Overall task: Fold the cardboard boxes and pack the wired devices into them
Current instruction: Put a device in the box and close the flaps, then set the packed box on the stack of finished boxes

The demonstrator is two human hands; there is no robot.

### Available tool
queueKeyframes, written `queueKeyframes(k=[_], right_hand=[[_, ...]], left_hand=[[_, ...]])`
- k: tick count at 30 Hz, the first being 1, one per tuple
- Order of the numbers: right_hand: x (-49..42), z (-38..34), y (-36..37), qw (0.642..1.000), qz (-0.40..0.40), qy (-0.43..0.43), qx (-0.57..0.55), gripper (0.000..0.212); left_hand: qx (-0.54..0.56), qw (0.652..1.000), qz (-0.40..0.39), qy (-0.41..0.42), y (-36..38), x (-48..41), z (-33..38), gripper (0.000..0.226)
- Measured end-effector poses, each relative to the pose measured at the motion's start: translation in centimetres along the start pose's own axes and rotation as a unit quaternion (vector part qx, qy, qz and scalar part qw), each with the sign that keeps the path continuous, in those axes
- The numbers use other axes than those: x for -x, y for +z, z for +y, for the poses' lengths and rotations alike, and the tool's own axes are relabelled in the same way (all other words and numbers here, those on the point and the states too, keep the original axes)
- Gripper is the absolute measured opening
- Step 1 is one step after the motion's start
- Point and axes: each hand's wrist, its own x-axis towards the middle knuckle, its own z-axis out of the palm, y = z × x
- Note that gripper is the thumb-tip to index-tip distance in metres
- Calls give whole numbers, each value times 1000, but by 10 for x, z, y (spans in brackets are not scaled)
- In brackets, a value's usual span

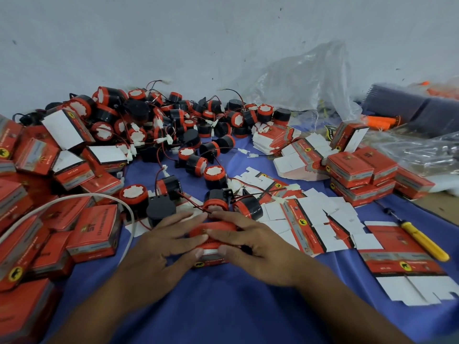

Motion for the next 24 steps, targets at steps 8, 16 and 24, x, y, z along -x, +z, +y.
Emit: queueKeyframes(k=[8, 16, 24], right_hand=[[-1, 5, 0, 999, -16, -18, 37, 52], [2, 10, -1, 998, -16, -26, 63, 57], [-1, -4, -24, 992, 124, 18, 31, 50]], left_hand=[[-65, 994, -12, 81, 5, 4, -1, 42], [-24, 996, -23, 82, 15, 2, -7, 36], [1, 998, 68, 0, 15, 7, -20, 57]])
